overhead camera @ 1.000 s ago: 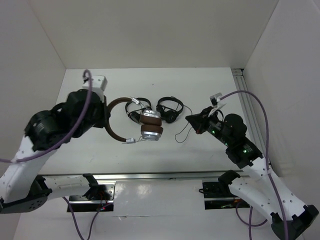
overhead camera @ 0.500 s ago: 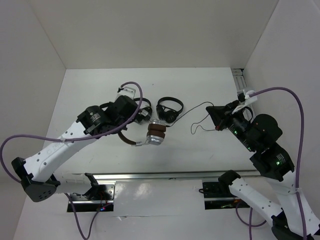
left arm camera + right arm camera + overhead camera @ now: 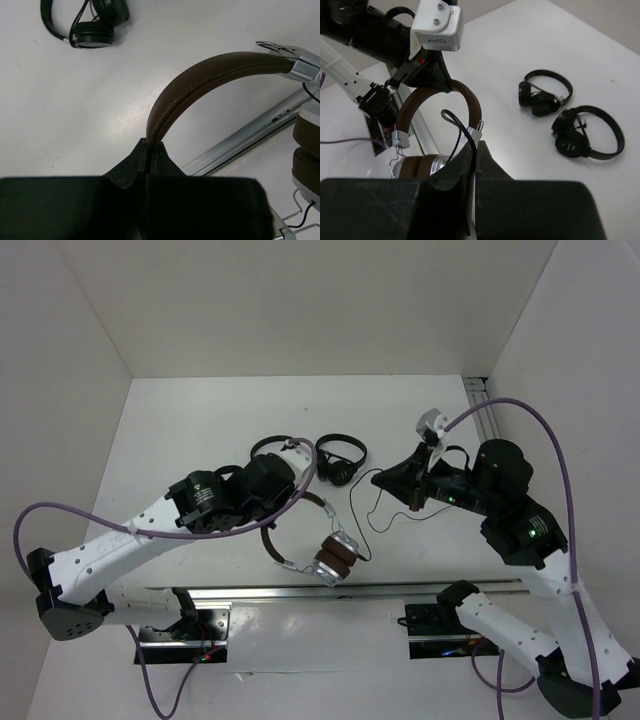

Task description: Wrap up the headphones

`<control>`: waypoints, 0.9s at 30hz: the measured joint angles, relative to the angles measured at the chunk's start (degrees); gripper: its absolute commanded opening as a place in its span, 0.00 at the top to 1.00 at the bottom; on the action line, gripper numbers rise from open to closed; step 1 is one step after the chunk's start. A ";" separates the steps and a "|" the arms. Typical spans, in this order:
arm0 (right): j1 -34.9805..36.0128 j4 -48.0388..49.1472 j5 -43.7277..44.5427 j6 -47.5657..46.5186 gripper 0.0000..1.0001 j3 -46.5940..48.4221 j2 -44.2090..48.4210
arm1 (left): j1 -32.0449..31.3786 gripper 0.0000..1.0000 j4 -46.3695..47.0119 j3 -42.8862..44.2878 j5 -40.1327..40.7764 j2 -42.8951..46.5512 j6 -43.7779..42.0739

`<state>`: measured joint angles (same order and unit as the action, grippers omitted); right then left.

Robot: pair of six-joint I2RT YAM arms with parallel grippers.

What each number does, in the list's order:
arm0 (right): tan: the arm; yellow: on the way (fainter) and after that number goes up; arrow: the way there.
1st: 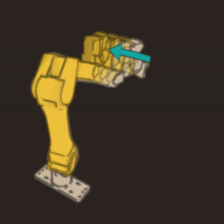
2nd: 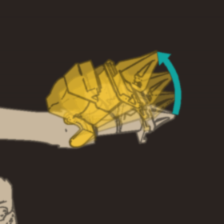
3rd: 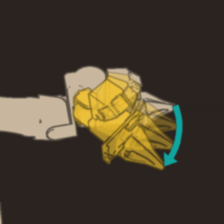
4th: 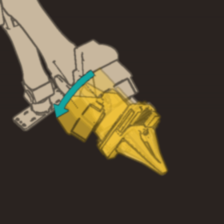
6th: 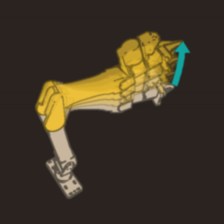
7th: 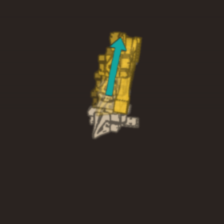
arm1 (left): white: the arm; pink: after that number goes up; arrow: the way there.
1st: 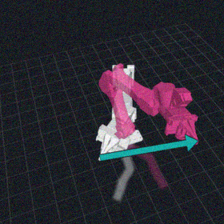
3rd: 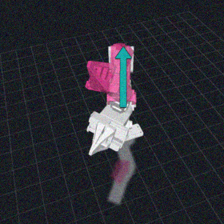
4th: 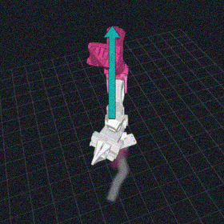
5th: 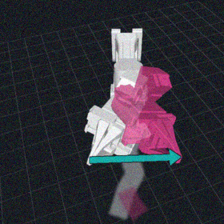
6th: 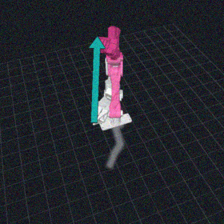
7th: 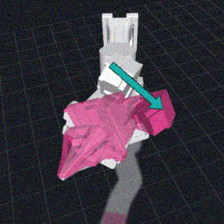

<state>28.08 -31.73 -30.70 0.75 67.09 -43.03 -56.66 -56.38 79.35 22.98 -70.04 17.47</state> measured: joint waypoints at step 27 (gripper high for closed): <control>-0.11 5.49 3.17 5.46 1.00 -4.39 -9.09 | -4.24 1.00 8.46 5.09 -21.27 -1.11 -8.52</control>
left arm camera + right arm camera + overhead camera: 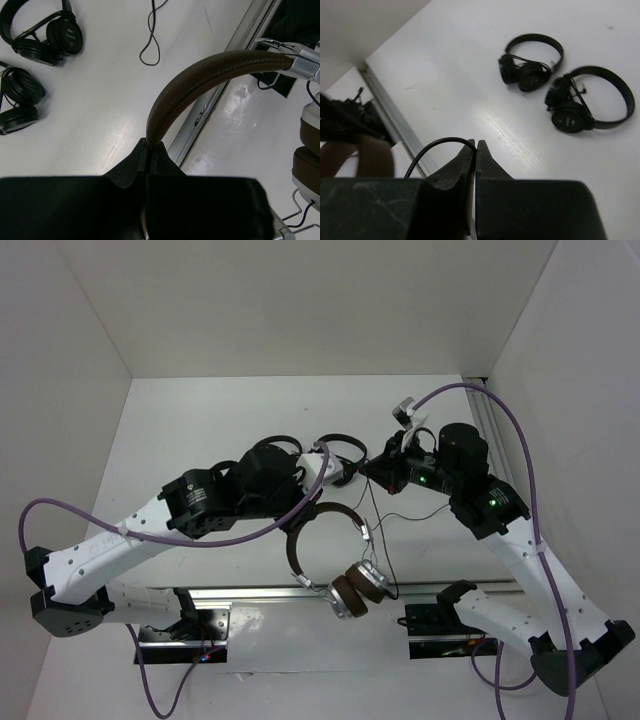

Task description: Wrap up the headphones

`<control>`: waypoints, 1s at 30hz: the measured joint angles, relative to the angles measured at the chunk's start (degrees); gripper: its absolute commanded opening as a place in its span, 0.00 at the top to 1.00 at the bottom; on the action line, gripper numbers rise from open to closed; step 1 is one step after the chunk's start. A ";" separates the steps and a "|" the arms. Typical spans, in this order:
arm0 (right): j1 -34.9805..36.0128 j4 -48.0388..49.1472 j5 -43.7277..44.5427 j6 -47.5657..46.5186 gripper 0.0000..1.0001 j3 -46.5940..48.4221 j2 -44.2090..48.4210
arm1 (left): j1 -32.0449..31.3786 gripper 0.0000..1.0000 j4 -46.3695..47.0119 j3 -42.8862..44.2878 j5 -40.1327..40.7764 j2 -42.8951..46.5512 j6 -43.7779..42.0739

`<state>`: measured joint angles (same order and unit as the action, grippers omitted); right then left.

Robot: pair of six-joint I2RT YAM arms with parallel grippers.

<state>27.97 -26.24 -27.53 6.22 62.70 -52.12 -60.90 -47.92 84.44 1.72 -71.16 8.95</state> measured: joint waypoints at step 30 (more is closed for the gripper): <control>7.21 0.59 13.42 3.15 1.00 0.59 -4.59 | -0.02 1.00 -4.72 8.46 31.15 -10.51 9.42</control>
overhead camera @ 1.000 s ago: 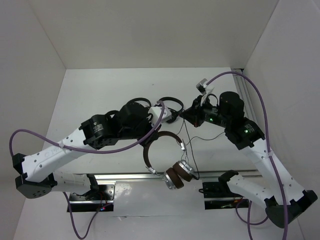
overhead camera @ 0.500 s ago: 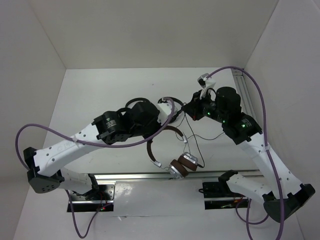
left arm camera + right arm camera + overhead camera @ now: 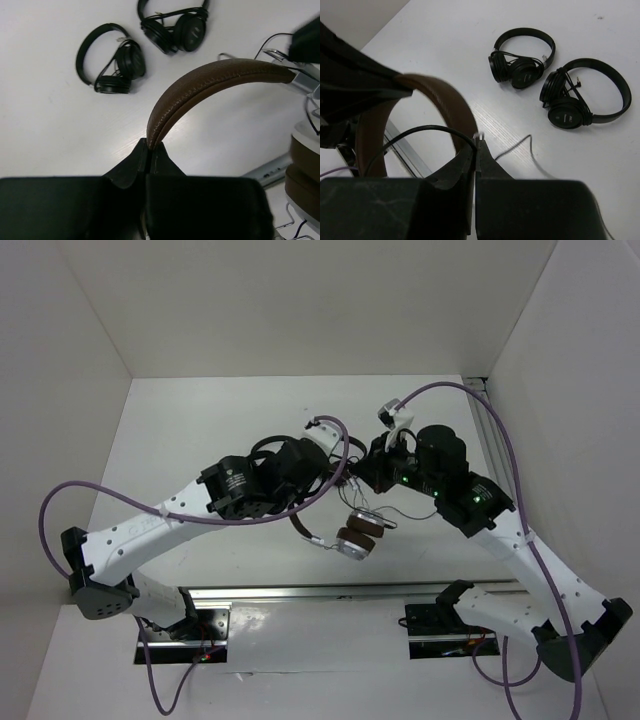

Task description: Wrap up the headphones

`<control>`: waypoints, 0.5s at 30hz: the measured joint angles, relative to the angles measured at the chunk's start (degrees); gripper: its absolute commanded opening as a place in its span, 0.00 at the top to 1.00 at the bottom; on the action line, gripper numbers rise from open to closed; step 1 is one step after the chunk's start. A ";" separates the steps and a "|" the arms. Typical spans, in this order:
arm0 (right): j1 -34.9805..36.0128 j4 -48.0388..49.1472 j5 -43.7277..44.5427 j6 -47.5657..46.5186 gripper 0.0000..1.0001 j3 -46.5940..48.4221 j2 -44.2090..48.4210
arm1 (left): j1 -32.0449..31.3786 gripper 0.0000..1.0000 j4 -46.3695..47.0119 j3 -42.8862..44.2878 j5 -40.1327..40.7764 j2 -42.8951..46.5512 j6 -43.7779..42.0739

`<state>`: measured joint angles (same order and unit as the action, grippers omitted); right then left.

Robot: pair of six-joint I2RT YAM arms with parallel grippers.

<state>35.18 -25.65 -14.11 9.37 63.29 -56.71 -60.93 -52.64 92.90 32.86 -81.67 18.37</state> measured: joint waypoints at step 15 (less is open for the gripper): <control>4.81 -0.55 9.75 0.22 1.00 -1.33 1.53 | 1.42 1.00 3.58 -5.95 0.44 4.17 -2.10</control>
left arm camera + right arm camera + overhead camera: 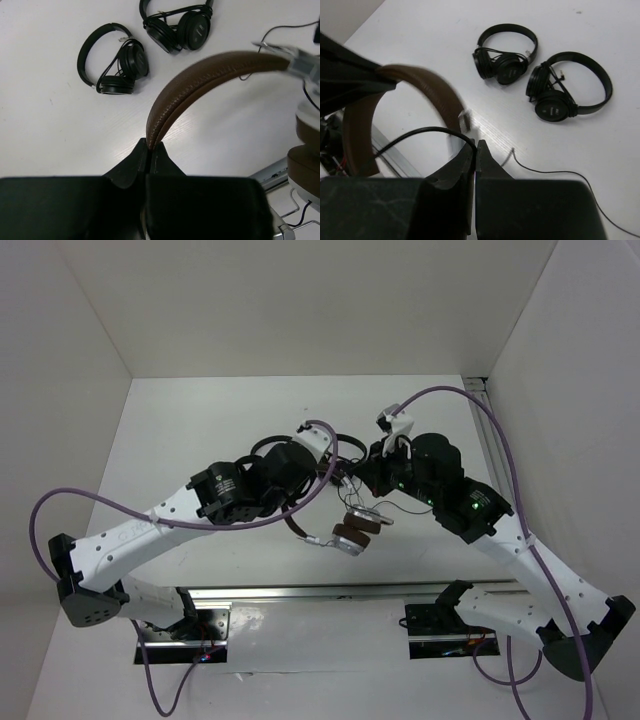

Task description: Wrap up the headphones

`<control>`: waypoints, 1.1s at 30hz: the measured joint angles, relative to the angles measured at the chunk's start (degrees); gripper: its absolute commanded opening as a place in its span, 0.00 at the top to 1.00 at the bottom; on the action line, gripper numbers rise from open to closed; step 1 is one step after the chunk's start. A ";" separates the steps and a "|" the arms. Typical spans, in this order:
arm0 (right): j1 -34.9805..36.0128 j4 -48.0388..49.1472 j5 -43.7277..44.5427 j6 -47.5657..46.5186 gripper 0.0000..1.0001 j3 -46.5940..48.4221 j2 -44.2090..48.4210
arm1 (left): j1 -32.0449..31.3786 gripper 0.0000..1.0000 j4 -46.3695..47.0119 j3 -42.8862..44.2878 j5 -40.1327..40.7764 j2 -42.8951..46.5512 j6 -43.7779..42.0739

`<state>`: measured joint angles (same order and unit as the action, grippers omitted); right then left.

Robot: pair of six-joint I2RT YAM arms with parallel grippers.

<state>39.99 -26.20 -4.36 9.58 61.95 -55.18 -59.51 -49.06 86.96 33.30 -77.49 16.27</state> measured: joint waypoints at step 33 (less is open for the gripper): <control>0.17 0.48 4.92 1.05 1.00 -0.55 -0.37 | -2.32 1.00 5.86 -3.21 -17.00 1.22 -8.96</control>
<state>40.16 -25.71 0.56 10.63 61.41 -55.55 -61.82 -43.20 83.74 16.29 -76.27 7.31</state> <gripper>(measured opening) 0.022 0.086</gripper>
